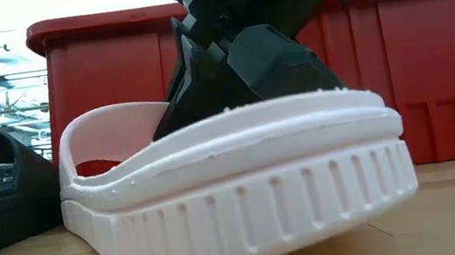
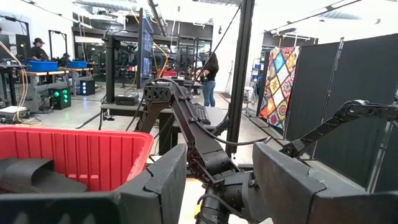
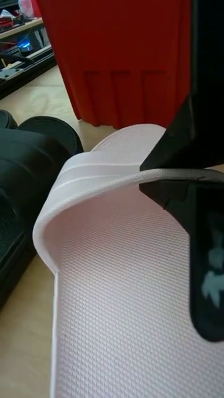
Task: Pick and place slides into bin
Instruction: Put the pink slide into the bin
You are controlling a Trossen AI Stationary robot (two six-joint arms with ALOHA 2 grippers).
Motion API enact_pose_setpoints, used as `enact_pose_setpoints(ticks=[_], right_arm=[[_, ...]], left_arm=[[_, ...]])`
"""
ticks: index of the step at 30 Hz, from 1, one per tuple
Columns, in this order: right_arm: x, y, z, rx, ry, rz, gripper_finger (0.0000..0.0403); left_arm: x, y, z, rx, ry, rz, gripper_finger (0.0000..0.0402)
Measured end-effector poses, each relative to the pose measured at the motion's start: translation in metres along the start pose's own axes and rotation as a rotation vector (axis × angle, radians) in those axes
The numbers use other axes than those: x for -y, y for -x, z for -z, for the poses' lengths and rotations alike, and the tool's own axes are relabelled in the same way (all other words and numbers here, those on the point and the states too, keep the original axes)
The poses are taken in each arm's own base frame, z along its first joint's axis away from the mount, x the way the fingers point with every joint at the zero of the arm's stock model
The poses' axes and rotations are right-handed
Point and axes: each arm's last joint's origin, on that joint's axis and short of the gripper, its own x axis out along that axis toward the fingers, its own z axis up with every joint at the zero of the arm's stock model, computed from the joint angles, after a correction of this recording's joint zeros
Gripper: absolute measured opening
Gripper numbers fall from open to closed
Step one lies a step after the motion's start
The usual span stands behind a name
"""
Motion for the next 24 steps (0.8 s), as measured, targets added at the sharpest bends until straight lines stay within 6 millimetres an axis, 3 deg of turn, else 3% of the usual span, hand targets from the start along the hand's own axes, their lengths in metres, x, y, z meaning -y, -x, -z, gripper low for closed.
enact_pose_setpoints(ticks=[12,19,24], right_arm=[[0.02,0.015,-0.008,0.026,-0.012,0.045,0.0001],[0.034,0.037,-0.015,0.058,-0.024,0.067,0.0001],[0.042,0.033,-0.017,0.074,-0.064,0.076,0.0002]], left_arm=[[0.001,-0.002,0.003,-0.012,0.014,-0.017,0.0186],[0.002,-0.001,0.001,0.008,-0.026,-0.006,0.0186],[0.001,-0.001,0.003,-0.008,-0.044,-0.014,0.0186]])
